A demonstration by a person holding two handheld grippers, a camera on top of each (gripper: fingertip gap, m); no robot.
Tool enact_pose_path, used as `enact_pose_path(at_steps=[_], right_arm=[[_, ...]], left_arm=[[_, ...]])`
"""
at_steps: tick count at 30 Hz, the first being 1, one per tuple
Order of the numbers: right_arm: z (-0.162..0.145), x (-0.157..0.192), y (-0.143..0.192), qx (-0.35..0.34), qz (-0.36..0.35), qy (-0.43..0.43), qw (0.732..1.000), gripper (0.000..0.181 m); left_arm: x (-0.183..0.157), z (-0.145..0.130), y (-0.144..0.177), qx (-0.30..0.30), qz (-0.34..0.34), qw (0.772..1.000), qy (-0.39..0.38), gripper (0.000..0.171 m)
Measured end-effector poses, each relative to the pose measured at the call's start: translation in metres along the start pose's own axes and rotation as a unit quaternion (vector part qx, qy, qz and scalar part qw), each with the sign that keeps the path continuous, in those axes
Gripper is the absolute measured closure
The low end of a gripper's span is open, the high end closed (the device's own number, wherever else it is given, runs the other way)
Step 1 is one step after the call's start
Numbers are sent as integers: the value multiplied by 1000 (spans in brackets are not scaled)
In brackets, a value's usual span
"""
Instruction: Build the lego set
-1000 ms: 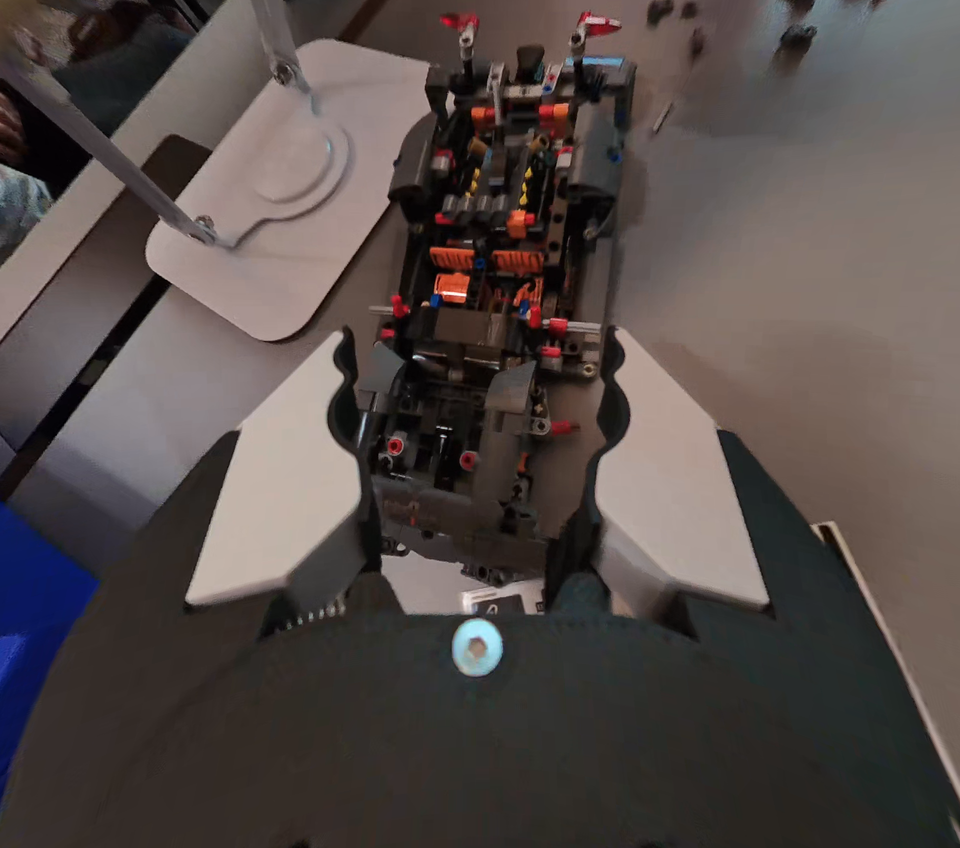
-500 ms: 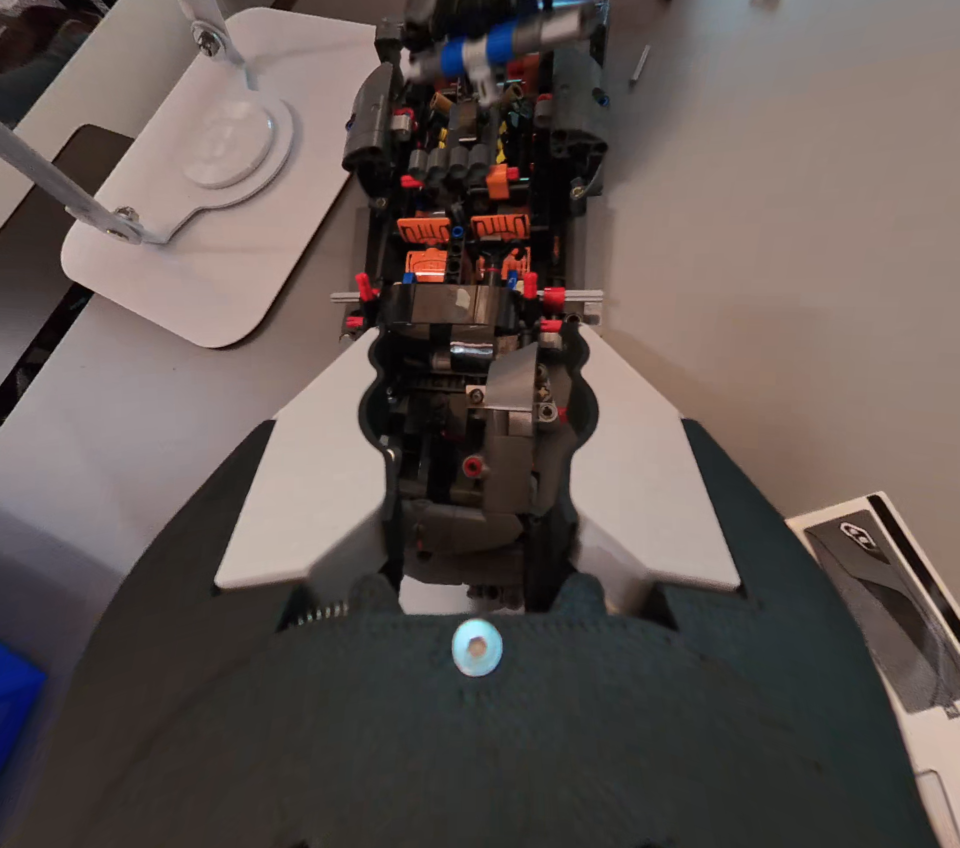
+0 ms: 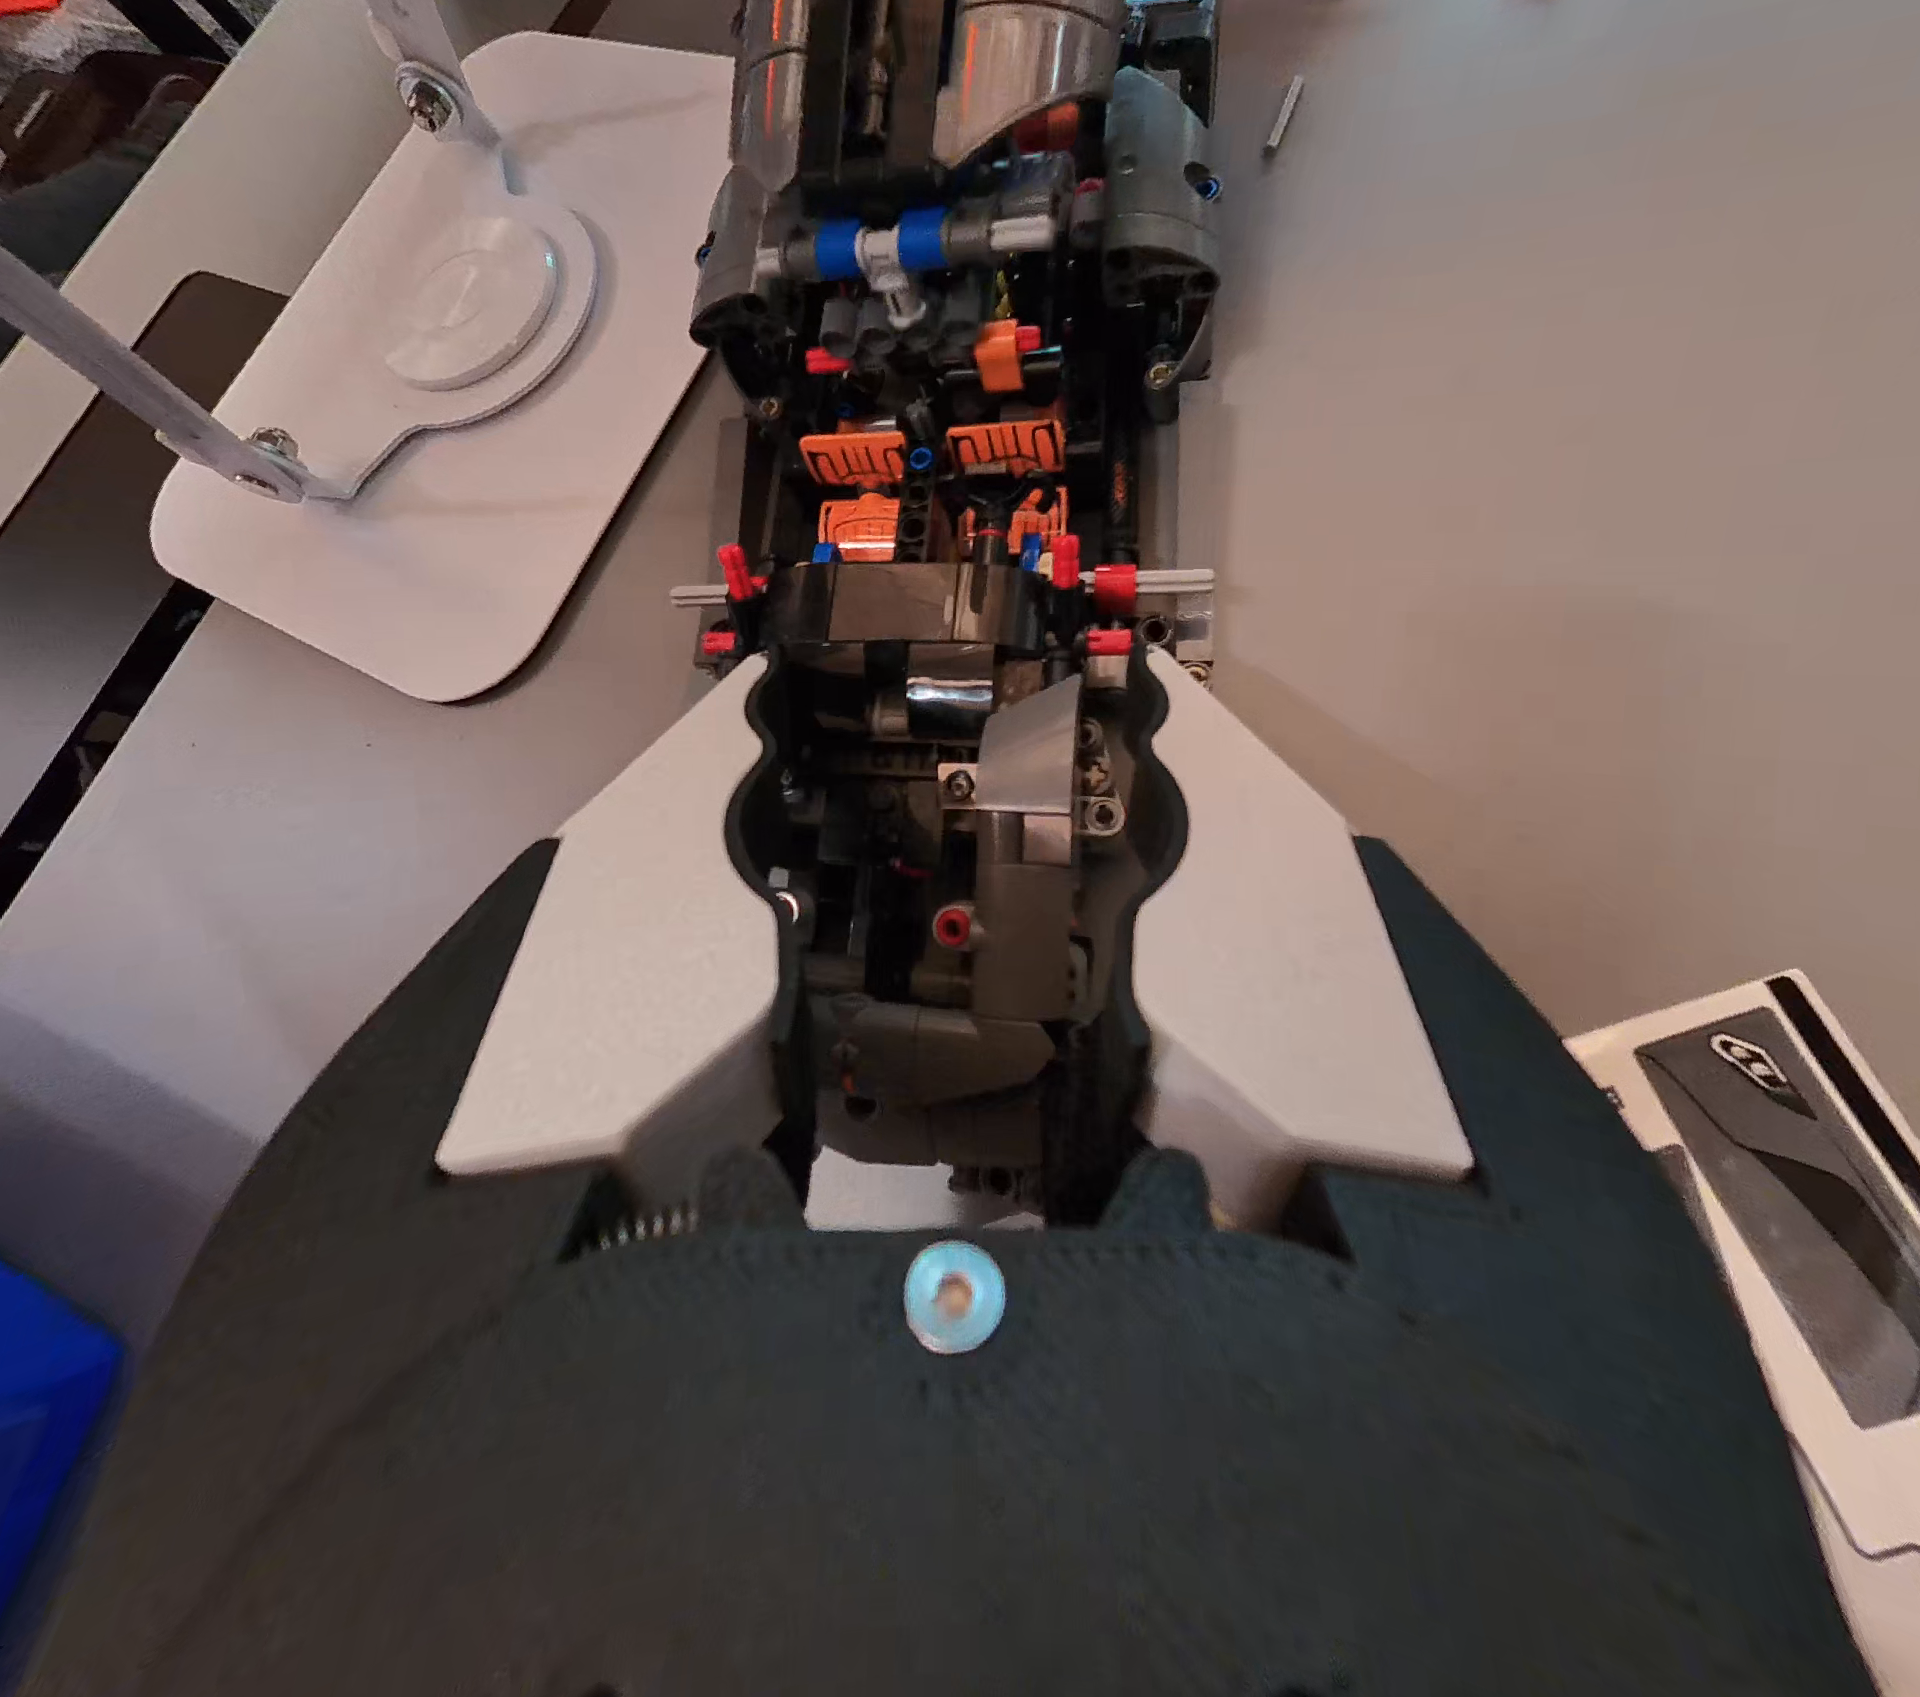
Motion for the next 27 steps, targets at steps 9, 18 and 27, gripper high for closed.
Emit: enact_pose_path(at_steps=[9, 18, 27], right_arm=[[12, -7, -1, 51, 0, 74, 996, 133], [29, -17, 3, 125, 2, 153, 980, 133], [43, -20, 4, 156, 16, 176, 972, 133]], left_arm=[[-1, 0, 1, -3, -1, 1000, -6, 110], [-3, 0, 1, -1, -4, 1000, -7, 108], [-7, 0, 3, -8, -7, 1000, -12, 112]])
Point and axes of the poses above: each gripper's, where its closed fingertips meet, y back along the fingers, z out of its top, x = y × z across the jaws, the point moved 4 cm from there along y, back along the fingers, and after that the axes turned 13 degrees about -z, right-handed, at the moved point
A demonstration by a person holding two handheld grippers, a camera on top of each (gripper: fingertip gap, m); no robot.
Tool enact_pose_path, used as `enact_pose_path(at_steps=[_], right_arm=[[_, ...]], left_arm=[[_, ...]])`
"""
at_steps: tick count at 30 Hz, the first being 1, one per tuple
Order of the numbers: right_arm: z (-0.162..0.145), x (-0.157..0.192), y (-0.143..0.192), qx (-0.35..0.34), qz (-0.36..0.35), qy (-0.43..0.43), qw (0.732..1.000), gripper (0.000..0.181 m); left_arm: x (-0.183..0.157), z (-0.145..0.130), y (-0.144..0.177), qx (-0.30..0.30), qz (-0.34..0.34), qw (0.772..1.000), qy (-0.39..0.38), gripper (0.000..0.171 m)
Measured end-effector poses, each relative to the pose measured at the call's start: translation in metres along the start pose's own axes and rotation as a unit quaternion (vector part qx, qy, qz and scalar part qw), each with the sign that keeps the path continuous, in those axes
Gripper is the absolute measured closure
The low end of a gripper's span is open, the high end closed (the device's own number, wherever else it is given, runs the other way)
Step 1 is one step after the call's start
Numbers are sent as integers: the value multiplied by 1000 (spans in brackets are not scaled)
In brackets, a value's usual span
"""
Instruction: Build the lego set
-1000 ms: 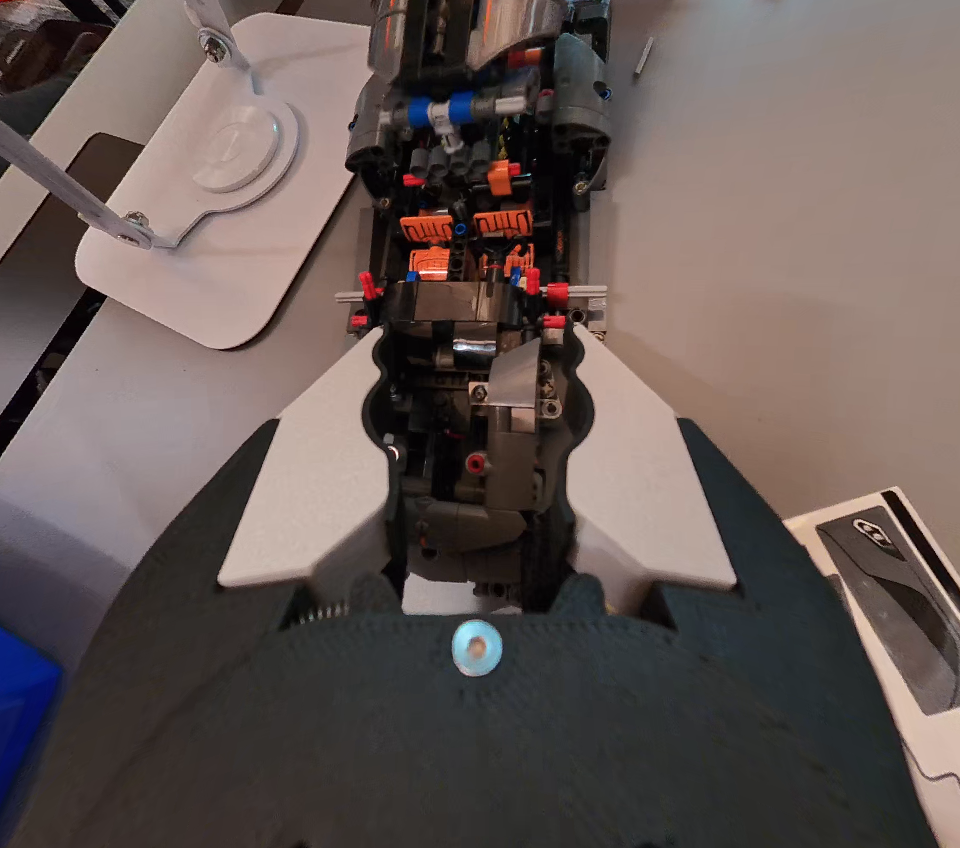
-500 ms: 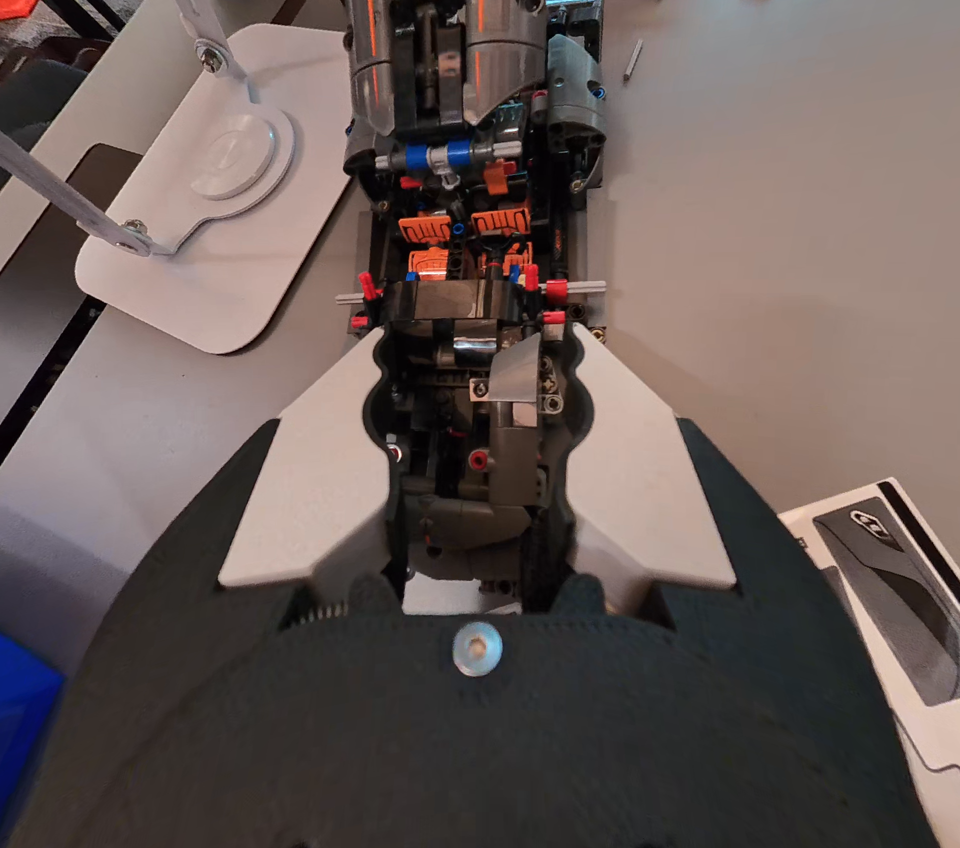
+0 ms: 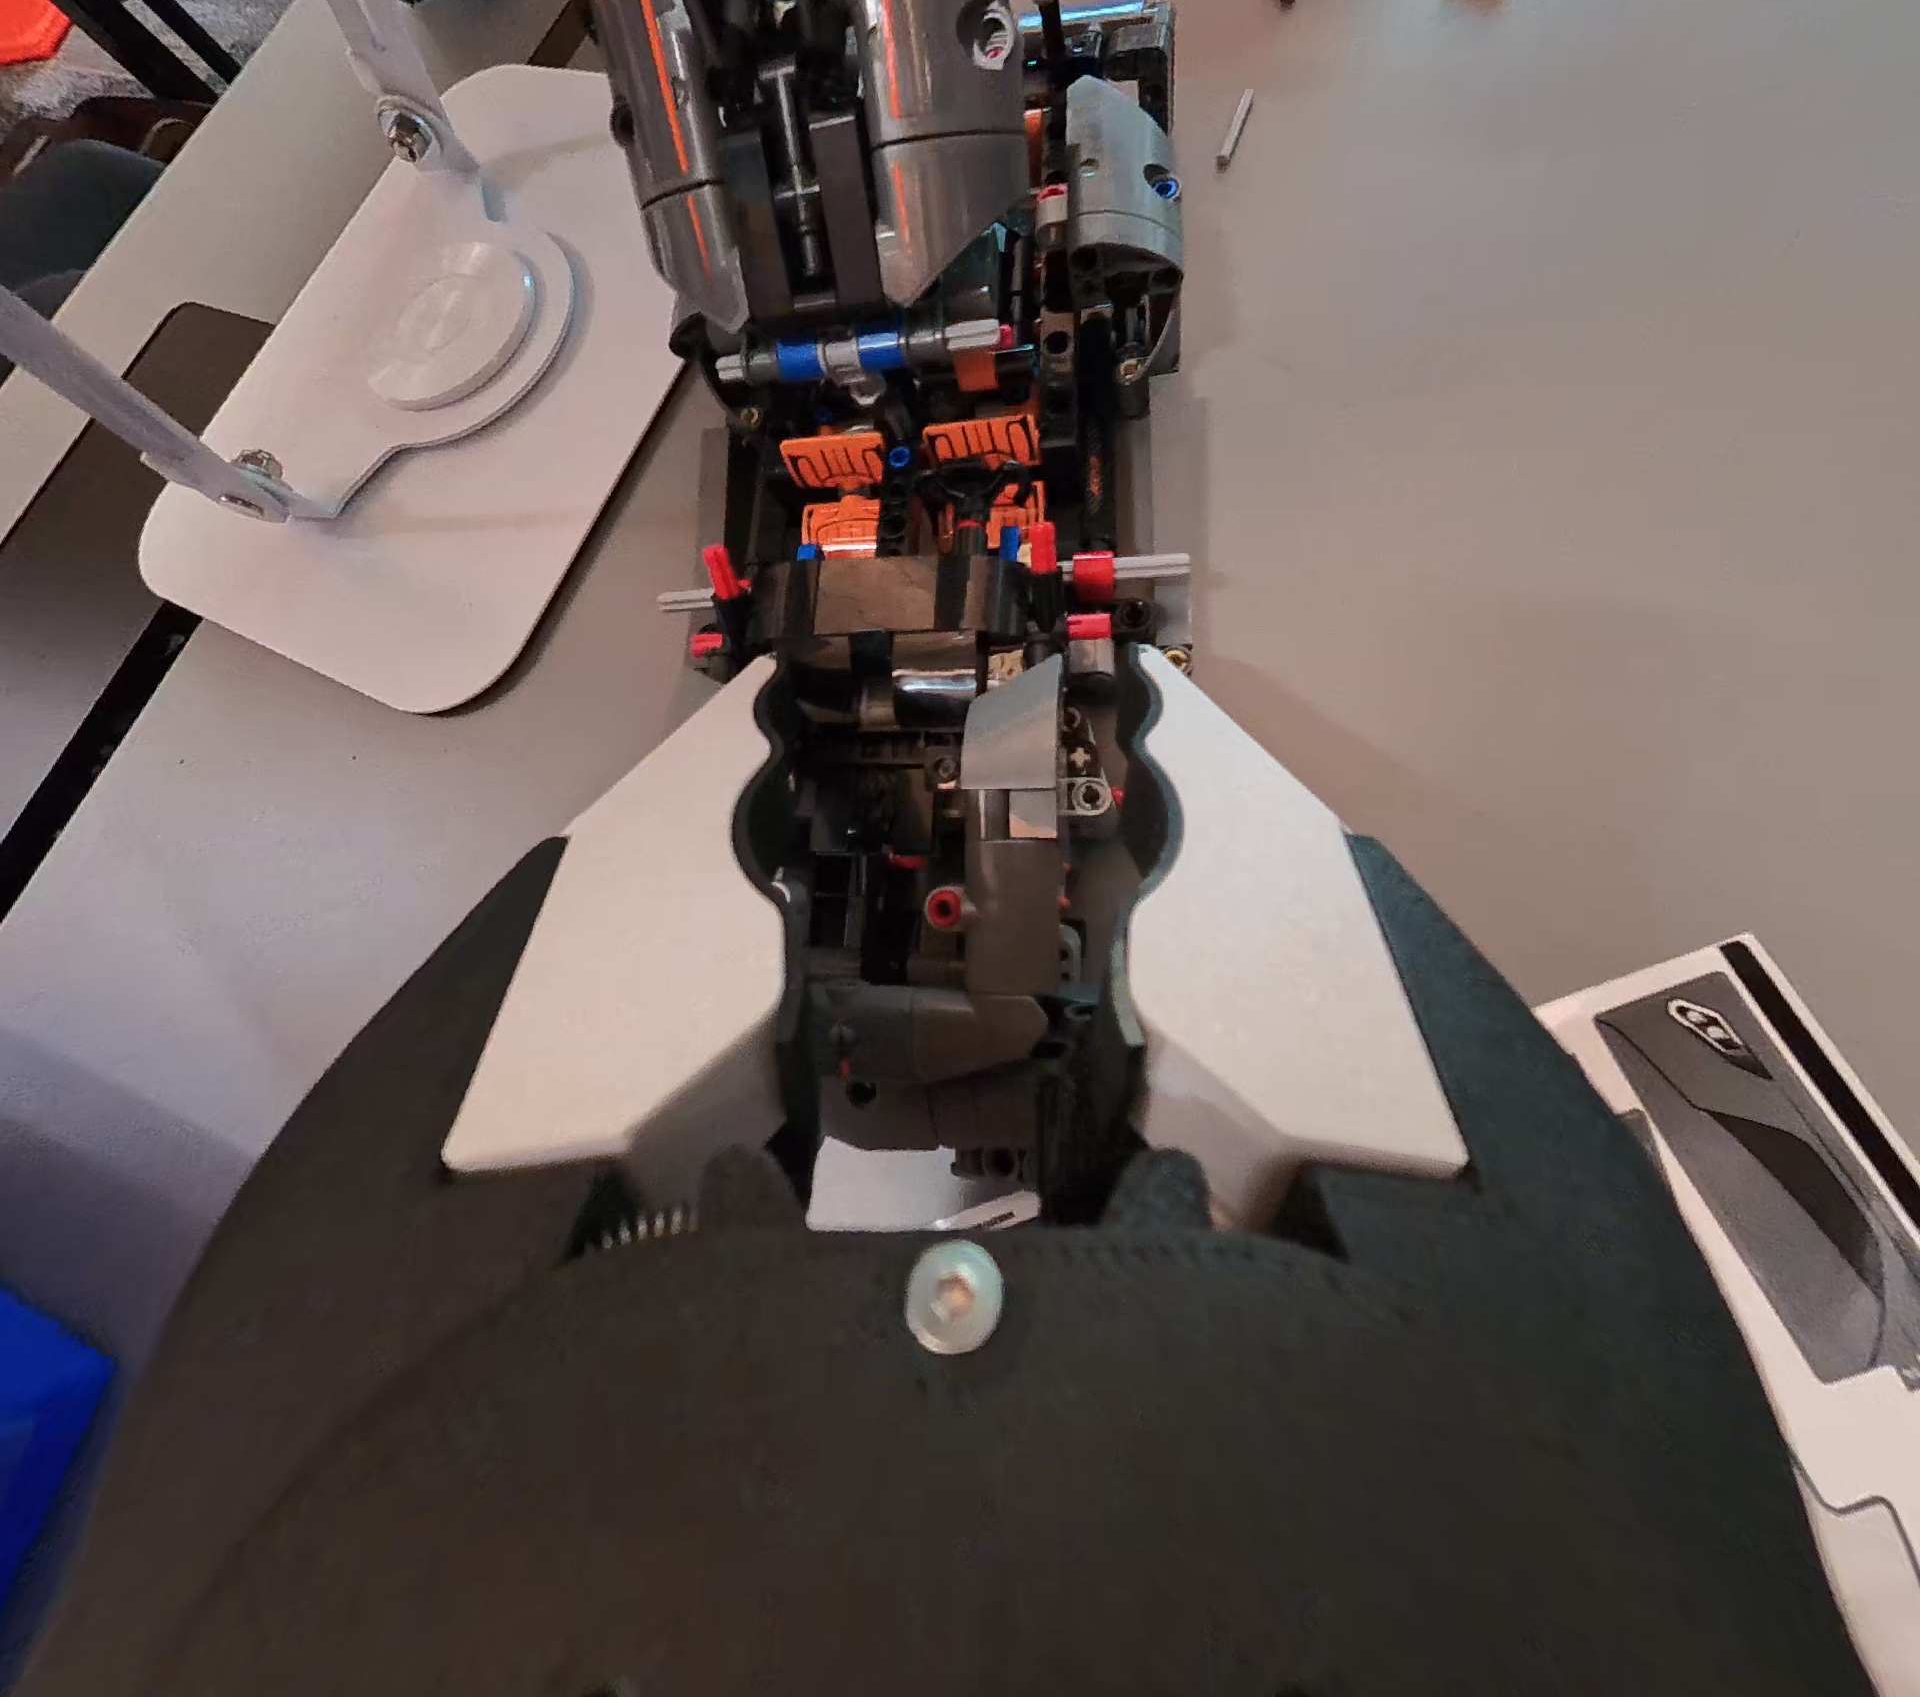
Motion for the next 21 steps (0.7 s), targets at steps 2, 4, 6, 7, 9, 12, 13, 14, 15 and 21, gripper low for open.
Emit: enact_pose_path(at_steps=[2, 4, 6, 7, 9, 12, 13, 14, 15, 21], right_arm=[[-3, 1, -1, 0, -2, -7, 1000, 133], [-6, 4, -1, -5, -4, -20, 1000, 133], [-8, 6, 0, -11, -8, -28, 1000, 133], [-9, 8, 0, -14, -10, -33, 999, 133], [-10, 10, 0, -22, -17, -41, 999, 133], [-13, 13, 0, -34, -20, -56, 998, 133], [-14, 14, 0, -36, -20, -61, 997, 133], [-15, 15, 0, -40, -20, -65, 997, 133], [-16, 16, 0, -45, -21, -70, 996, 133], [-19, 23, 1, -52, -32, -84, 995, 133]], left_arm=[[0, 0, 0, 0, 1, 1000, 0, 112], [0, 0, 0, -1, 0, 1000, 0, 112], [0, 0, 0, -2, 0, 1000, 0, 112], [0, 0, 0, -3, 0, 1000, 0, 113], [0, 1, 0, -6, -1, 1000, 2, 113], [-1, 2, -2, -10, -3, 1000, 3, 113], [-1, 2, -2, -10, -2, 1000, 3, 113], [-2, 3, -2, -10, -2, 1000, 2, 113], [-2, 3, -3, -10, -2, 1000, 2, 113], [-4, 5, -4, -14, -7, 1000, 0, 115]])
Point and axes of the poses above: each gripper's, where its closed fingertips meet, y back along the fingers, z out of its top, x = y × z across the jaws, the point moved 4 cm from there along y, back along the fingers, and after that the axes turned 13 degrees about -z, right-handed, at the moved point
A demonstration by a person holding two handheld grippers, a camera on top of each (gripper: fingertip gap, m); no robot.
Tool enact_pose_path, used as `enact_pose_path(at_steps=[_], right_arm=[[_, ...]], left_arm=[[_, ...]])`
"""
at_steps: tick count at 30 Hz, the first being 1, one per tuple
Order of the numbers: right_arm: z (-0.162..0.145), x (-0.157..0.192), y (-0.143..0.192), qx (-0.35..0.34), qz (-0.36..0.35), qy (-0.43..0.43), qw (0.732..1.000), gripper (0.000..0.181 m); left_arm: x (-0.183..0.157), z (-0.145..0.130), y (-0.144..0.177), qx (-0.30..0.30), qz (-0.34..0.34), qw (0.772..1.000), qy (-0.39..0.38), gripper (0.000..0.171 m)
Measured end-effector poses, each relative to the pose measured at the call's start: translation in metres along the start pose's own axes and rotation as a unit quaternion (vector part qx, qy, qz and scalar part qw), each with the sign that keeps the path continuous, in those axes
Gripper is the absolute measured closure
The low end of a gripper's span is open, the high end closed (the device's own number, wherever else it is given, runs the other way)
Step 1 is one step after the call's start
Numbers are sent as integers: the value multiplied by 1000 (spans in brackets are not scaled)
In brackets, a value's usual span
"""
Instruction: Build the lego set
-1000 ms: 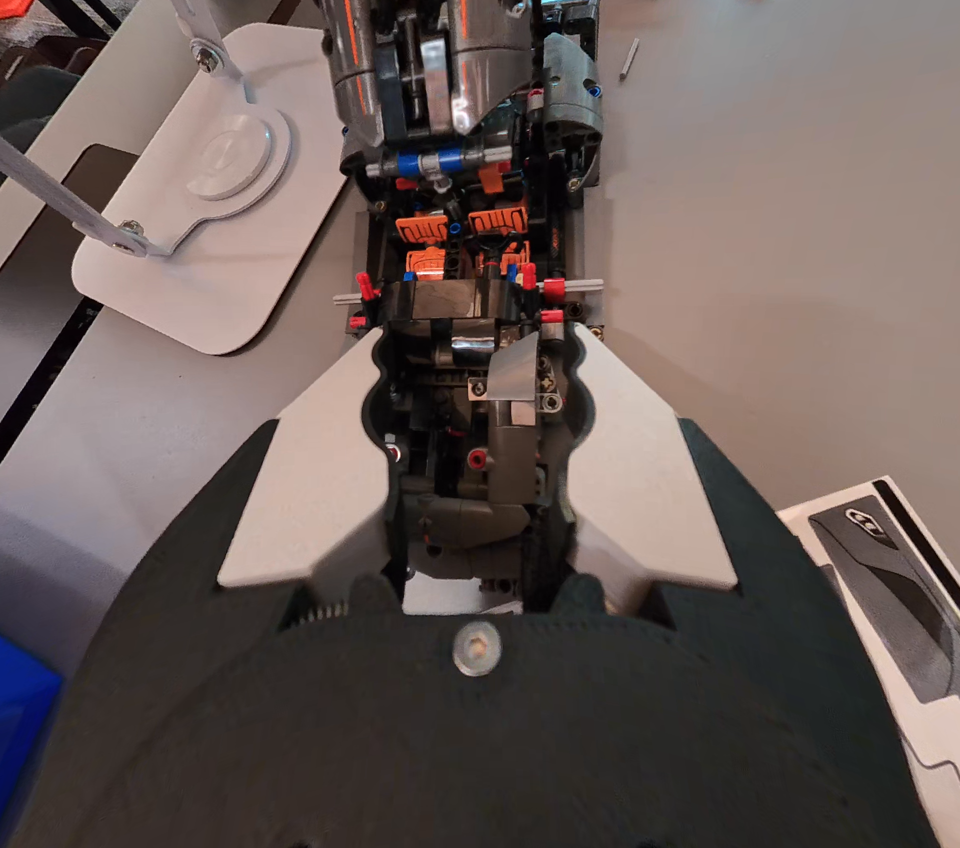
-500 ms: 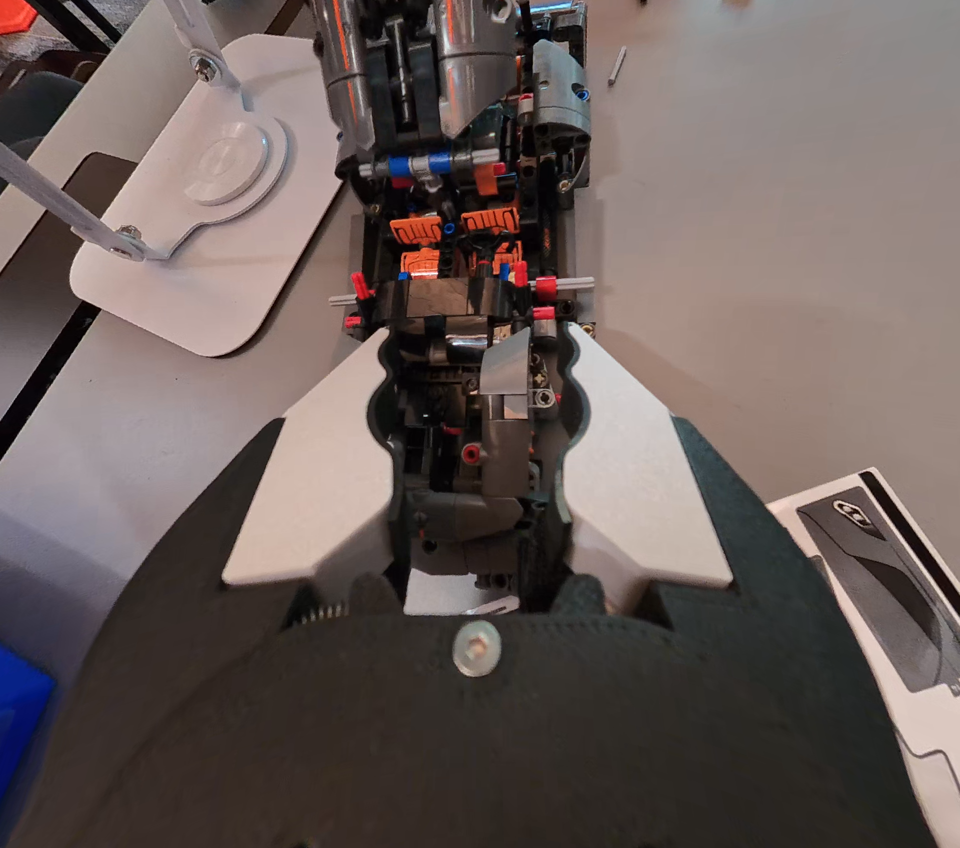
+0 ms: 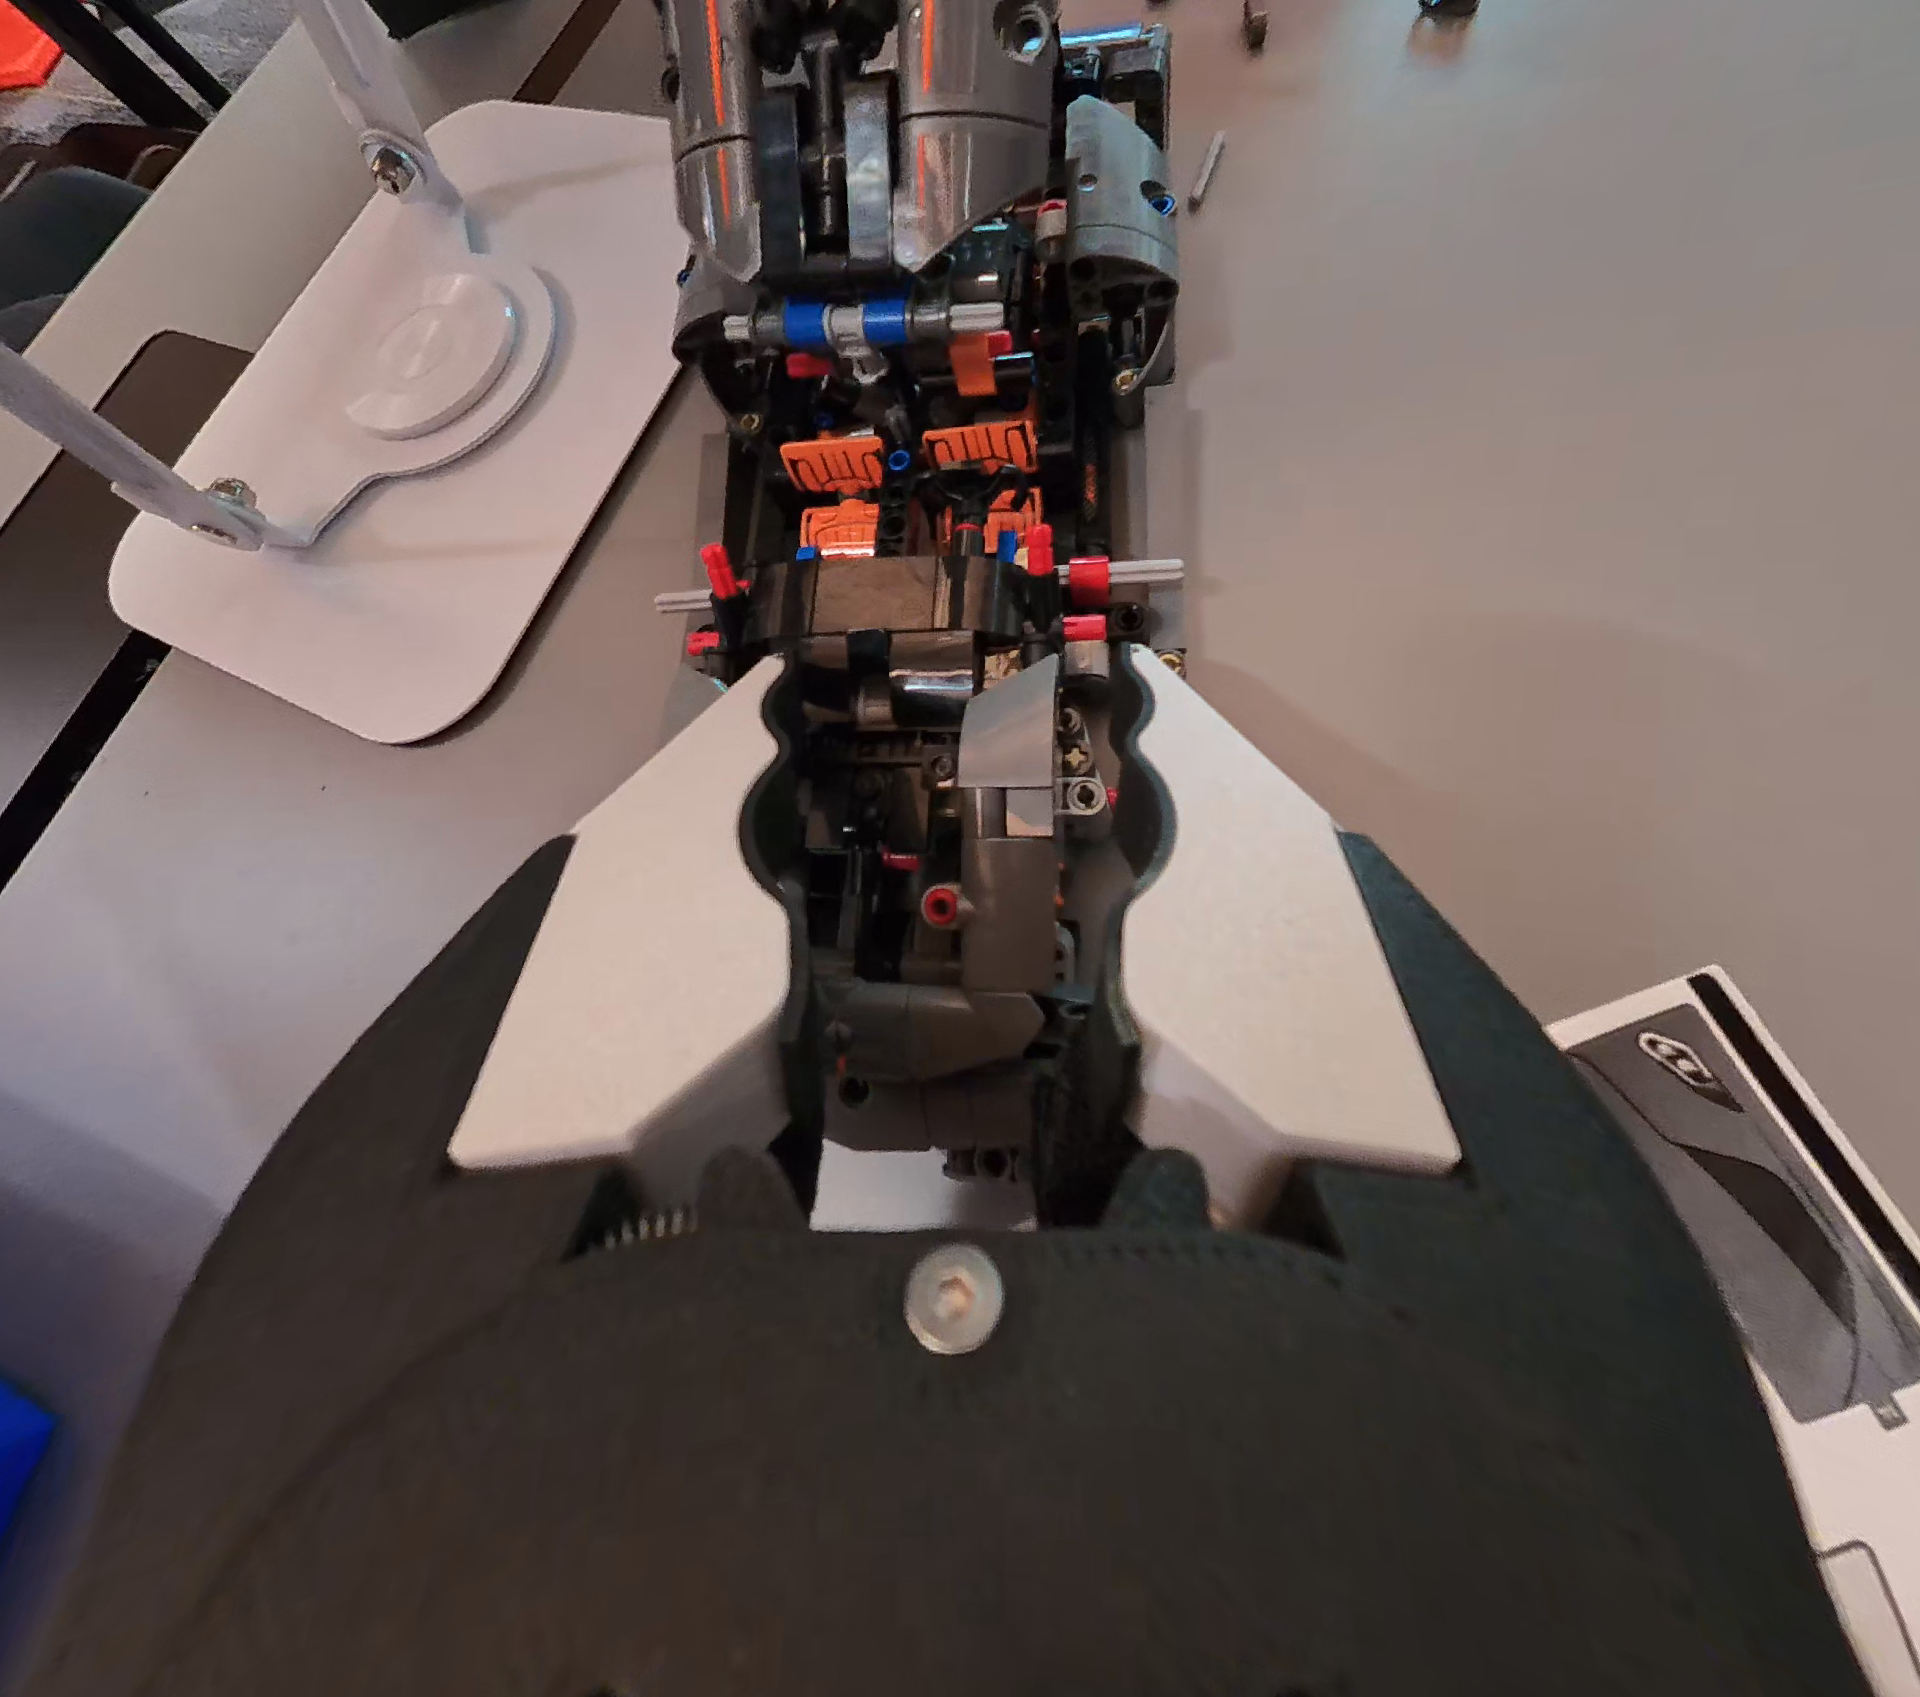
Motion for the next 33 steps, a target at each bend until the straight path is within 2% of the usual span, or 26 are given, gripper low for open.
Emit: enact_pose_path(at_steps=[5, 14, 22, 29, 33], right_arm=[[-5, 4, 0, -10, 5, -31, 999, 133], [-18, 16, -4, -76, 43, -117, 989, 133], [-30, 19, 7, -87, 35, -131, 987, 133], [-38, 21, 20, -88, 31, -130, 987, 133], [-37, 23, 24, -89, 30, -125, 988, 133]], left_arm=[[-1, 2, -2, -5, -3, 1000, -1, 116], [-2, 2, -2, -5, -3, 1000, -2, 116], [-2, 3, 1, -18, -5, 1000, -5, 112], [1, 3, 17, -31, 6, 1000, -4, 106], [3, -2, 20, -14, 13, 1000, -2, 105]])
Point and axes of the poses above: each gripper's, where its closed fingertips meet, y back along the fingers, z out of its top, x = y × z across the jaws, the point moved 4 cm from there along y, back along the fingers, and after that the axes turned 13 degrees about -z, right-handed, at the moved point
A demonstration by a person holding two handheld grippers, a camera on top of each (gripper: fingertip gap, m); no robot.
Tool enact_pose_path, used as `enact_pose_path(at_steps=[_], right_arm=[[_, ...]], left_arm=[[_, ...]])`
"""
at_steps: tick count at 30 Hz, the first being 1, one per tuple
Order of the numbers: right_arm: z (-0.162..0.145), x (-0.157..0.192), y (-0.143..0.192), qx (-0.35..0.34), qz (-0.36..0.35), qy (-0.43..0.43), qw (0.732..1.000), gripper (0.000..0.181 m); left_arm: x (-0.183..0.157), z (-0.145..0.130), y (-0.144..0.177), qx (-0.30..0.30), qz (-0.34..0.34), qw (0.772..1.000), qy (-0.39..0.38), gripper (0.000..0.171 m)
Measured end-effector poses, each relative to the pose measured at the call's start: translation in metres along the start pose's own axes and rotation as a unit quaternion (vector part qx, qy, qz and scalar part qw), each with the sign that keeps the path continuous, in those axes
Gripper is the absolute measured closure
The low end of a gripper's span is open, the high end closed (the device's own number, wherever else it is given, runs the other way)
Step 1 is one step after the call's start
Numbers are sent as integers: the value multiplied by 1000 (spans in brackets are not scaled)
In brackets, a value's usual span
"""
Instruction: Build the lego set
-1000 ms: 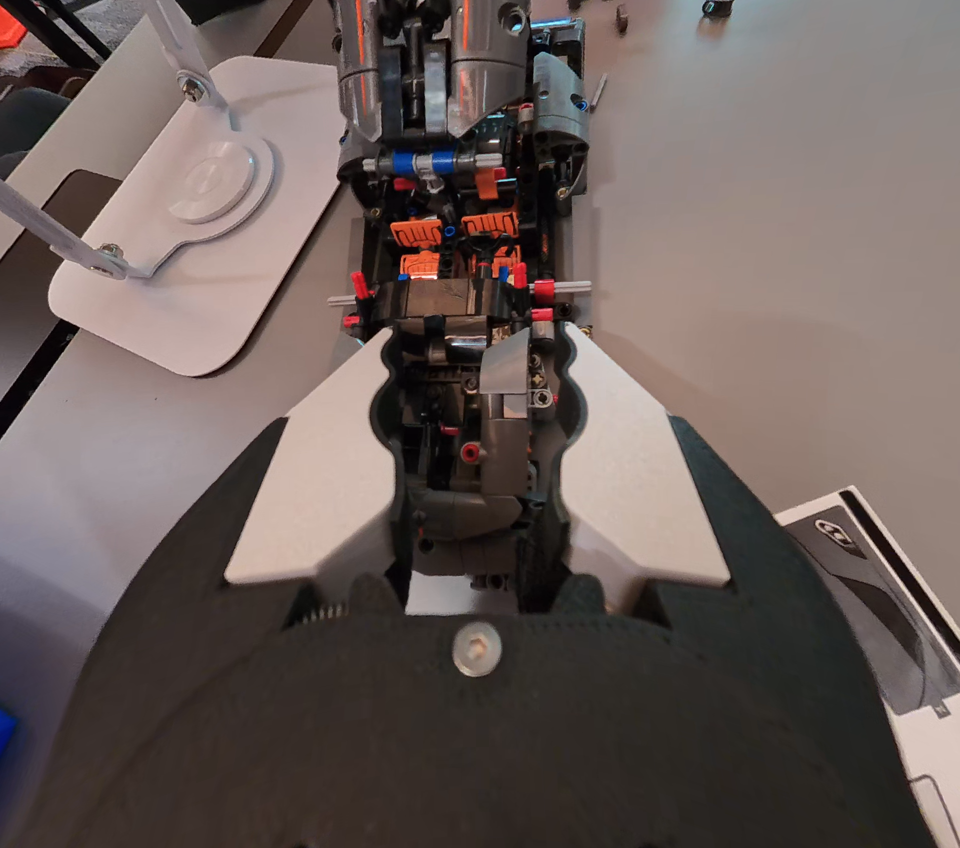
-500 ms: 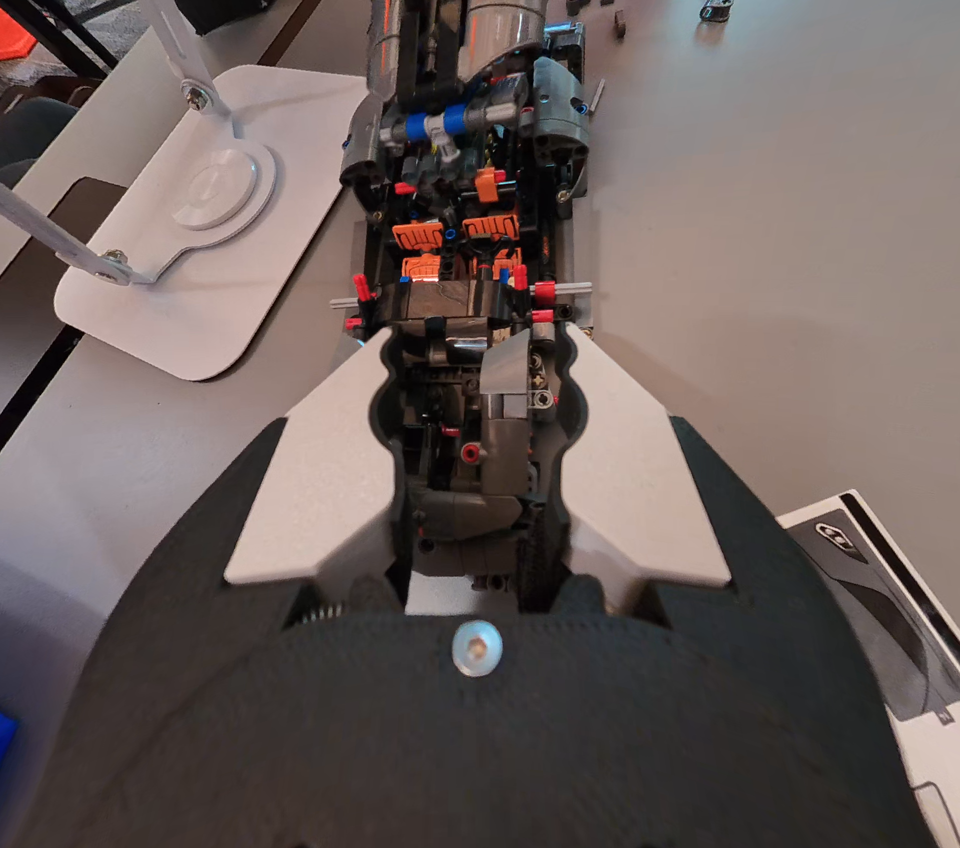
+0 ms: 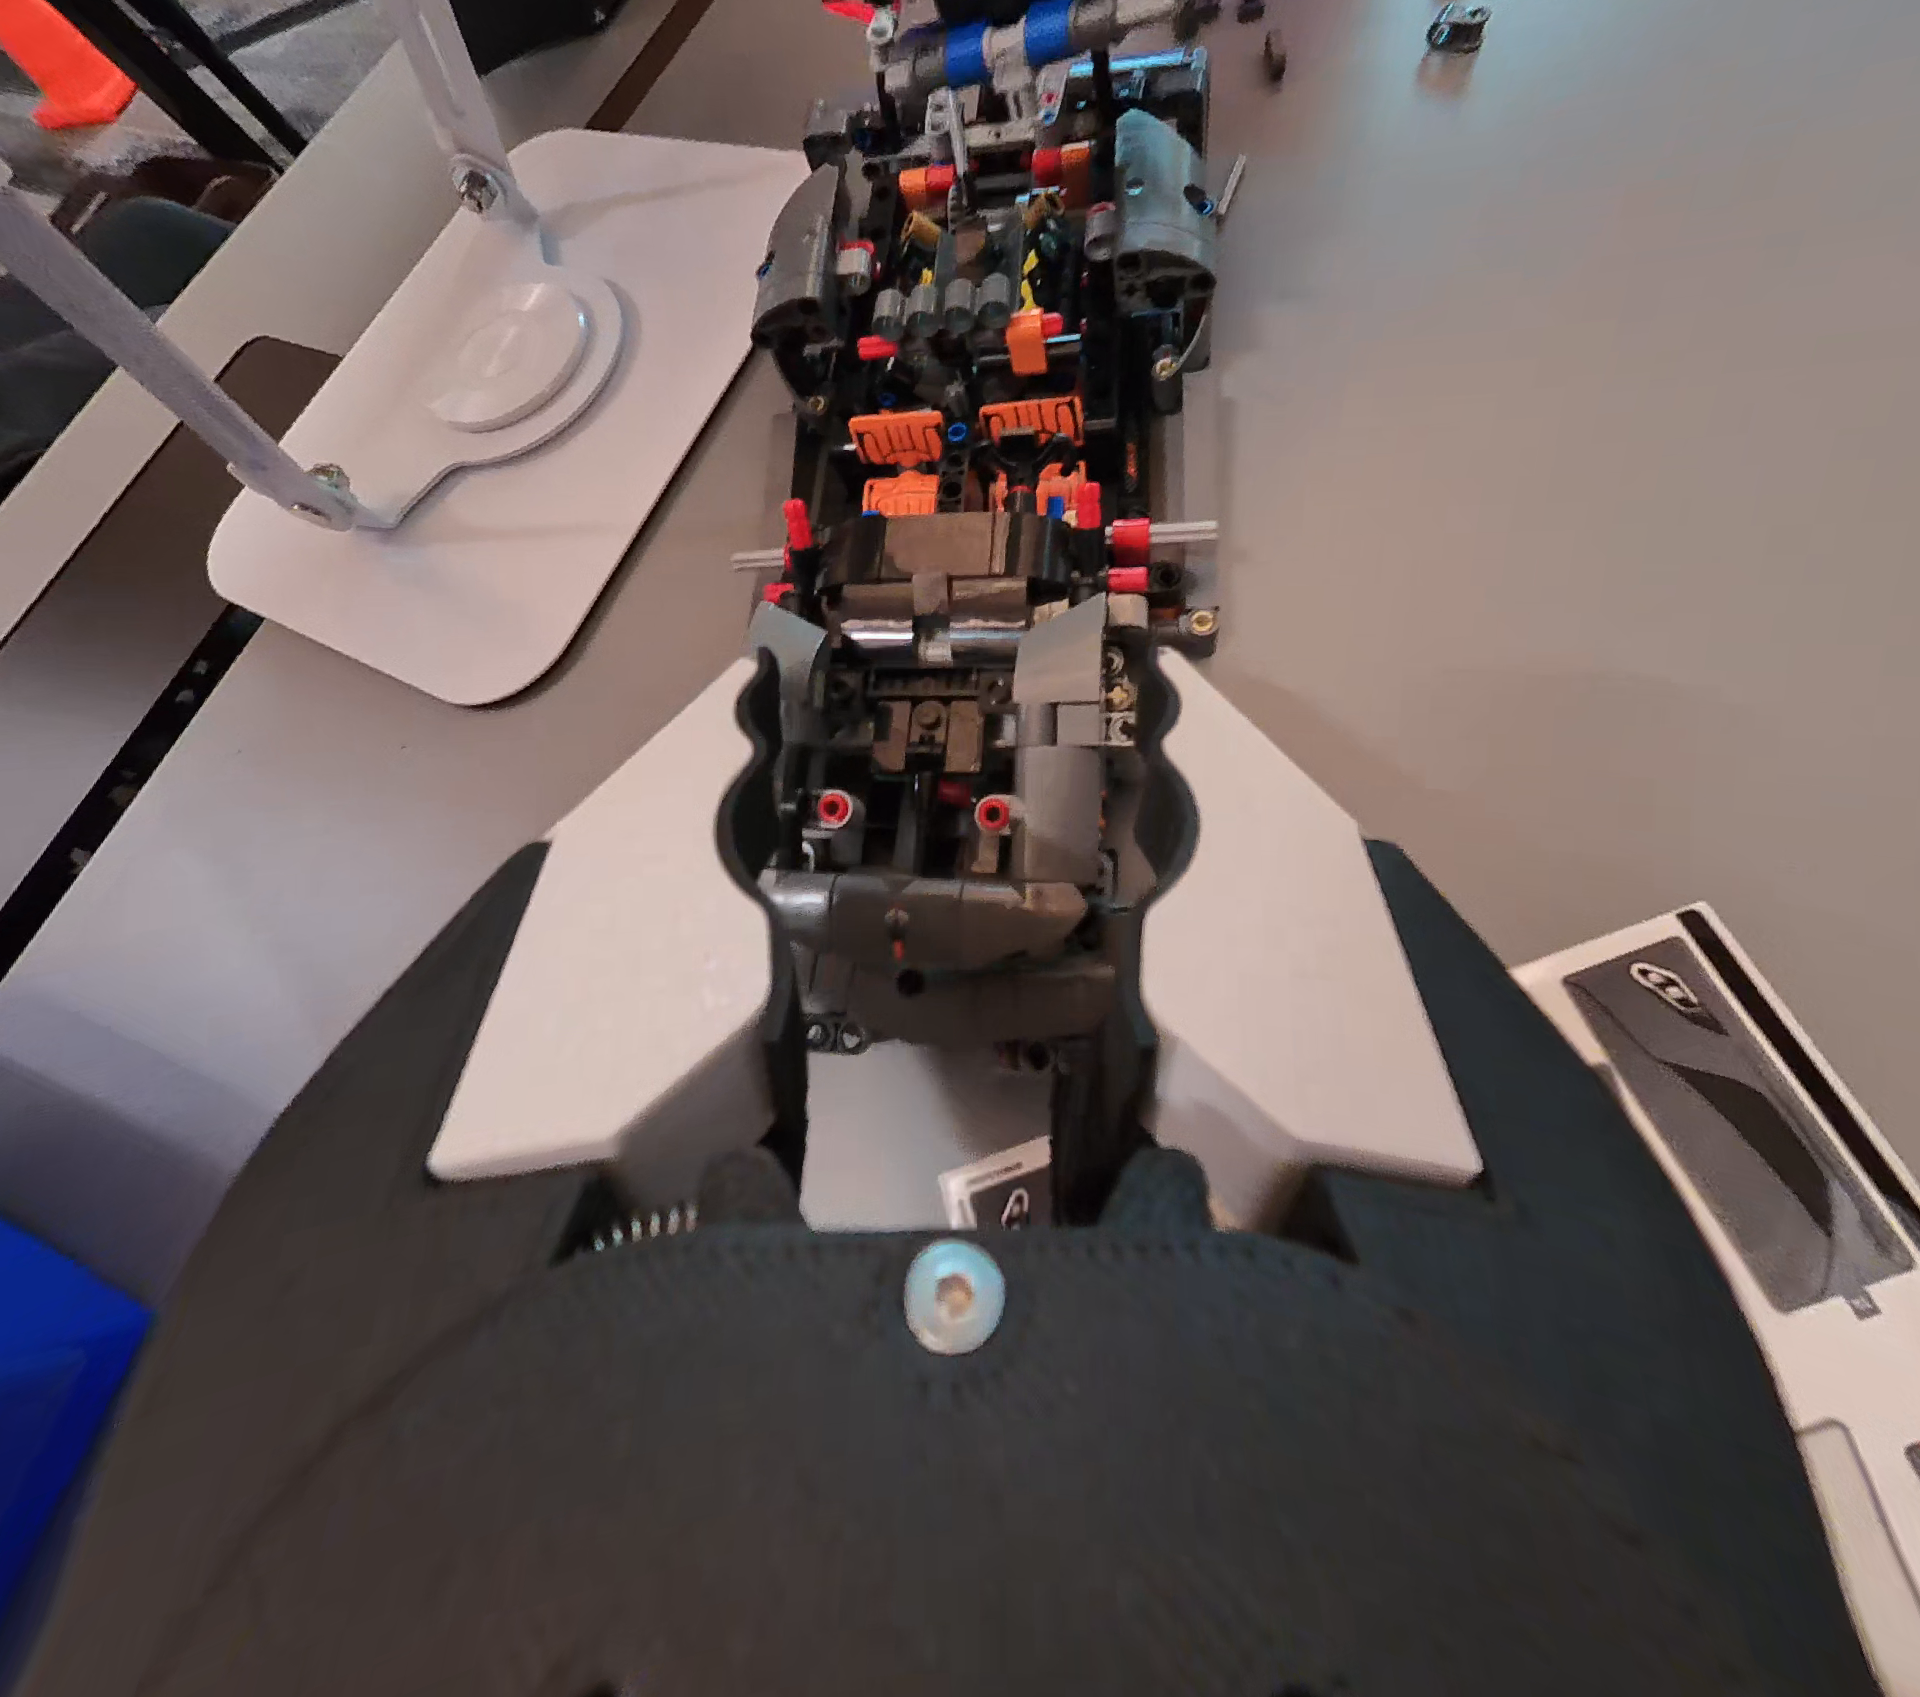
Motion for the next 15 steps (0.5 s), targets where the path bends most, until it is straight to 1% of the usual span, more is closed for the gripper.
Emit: enact_pose_path(at_steps=[7, 12, 15], right_arm=[[5, 8, 2, -30, 25, -6, 999, 133], [13, 10, 10, -102, 68, -50, 991, 133], [14, 7, 15, -127, 82, -69, 986, 133]], left_arm=[[-1, -4, 0, 14, -3, 1000, 3, 105], [-1, -4, -1, 14, -4, 1000, 4, 105], [-1, -4, -1, 16, -3, 1000, 2, 105]])
Point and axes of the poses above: each gripper's, where its closed fingertips meet, y back along the fingers, z out of its top, x = y × z across the jaws, the point moved 4 cm from there along y, back along the fingers, and after that the axes turned 13 degrees about -z, right-handed, at the moved point
